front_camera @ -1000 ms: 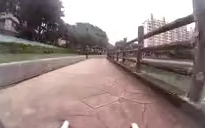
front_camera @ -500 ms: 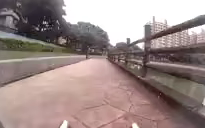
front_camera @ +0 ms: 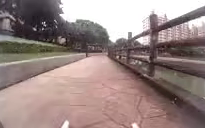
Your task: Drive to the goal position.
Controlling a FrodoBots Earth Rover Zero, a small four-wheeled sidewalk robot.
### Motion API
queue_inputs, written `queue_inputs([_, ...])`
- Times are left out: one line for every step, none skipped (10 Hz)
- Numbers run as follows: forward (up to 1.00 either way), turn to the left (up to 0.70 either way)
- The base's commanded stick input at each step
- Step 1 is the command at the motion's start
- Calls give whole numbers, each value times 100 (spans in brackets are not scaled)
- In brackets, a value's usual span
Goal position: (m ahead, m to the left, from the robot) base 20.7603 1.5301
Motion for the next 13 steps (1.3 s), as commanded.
queue_inputs([70, 0])
queue_inputs([70, 0])
queue_inputs([70, 0])
queue_inputs([70, 0])
queue_inputs([70, 0])
queue_inputs([70, 0])
queue_inputs([70, 0])
queue_inputs([70, 0])
queue_inputs([70, 0])
queue_inputs([70, 0])
queue_inputs([70, 0])
queue_inputs([70, 0])
queue_inputs([70, 0])
